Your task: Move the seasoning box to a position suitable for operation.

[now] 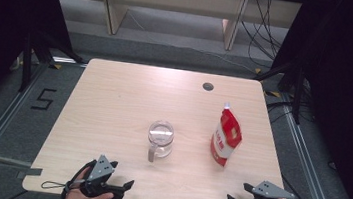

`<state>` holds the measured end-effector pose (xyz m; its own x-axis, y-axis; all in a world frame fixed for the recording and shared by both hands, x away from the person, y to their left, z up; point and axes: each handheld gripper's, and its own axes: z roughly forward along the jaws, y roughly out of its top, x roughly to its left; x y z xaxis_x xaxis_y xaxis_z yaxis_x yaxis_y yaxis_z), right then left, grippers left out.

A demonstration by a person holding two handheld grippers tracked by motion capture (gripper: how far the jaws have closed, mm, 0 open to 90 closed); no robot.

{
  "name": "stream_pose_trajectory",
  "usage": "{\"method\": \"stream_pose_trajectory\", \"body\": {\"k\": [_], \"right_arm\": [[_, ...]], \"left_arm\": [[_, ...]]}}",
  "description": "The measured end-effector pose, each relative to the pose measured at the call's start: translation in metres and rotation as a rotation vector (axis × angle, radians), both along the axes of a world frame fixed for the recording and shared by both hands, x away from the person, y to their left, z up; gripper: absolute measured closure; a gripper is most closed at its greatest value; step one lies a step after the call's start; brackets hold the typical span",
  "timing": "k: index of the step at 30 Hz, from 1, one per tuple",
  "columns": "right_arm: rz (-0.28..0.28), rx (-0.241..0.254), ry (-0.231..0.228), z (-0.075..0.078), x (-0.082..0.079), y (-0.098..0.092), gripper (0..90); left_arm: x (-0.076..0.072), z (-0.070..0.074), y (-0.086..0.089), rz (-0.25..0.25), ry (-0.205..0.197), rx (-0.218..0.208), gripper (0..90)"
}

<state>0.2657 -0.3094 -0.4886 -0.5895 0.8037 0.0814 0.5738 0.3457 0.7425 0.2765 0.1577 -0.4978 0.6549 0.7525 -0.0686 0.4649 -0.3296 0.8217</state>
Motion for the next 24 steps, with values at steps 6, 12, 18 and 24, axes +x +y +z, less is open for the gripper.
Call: {"method": "stream_pose_trajectory", "body": {"k": [6,12,18,24], "right_arm": [[0.003,0.003,0.0,0.0,0.0,0.001,25.6],[0.01,-0.003,0.002,0.0,0.0,0.001,25.6],[0.007,-0.006,0.008,0.0,0.0,0.002,25.6],[0.014,-0.015,0.001,-0.001,0.001,0.003,25.4]], "left_arm": [[0.002,0.001,-0.009,0.011,0.012,-0.014,16.7],[0.005,0.004,-0.014,0.008,0.015,-0.015,18.8],[0.008,0.008,-0.023,0.011,-0.006,-0.005,21.7],[0.014,0.014,-0.036,0.013,-0.04,-0.004,27.4]]}}
